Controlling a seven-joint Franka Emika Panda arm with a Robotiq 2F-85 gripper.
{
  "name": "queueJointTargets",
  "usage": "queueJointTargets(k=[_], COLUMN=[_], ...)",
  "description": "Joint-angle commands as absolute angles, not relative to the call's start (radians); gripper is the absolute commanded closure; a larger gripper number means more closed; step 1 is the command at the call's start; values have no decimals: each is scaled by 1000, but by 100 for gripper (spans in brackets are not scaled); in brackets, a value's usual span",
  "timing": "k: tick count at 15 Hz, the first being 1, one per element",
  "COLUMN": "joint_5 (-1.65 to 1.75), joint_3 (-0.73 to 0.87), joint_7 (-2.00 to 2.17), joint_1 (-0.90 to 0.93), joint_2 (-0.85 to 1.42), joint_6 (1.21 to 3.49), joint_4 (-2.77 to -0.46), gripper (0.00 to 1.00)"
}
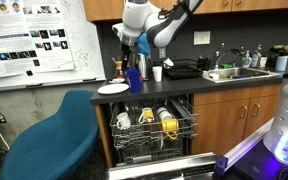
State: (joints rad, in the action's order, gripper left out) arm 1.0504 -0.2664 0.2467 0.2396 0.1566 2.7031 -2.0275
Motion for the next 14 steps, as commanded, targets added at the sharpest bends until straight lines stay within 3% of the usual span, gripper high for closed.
queueJointTargets(k=[1,14], joint_5=[1021,996], joint_3=[-264,-264], joint_7=[211,207], joint_1=[221,229], joint_2=[150,162], joint_6=[2745,2764], joint_4=[-2050,-2055], gripper=[0,0])
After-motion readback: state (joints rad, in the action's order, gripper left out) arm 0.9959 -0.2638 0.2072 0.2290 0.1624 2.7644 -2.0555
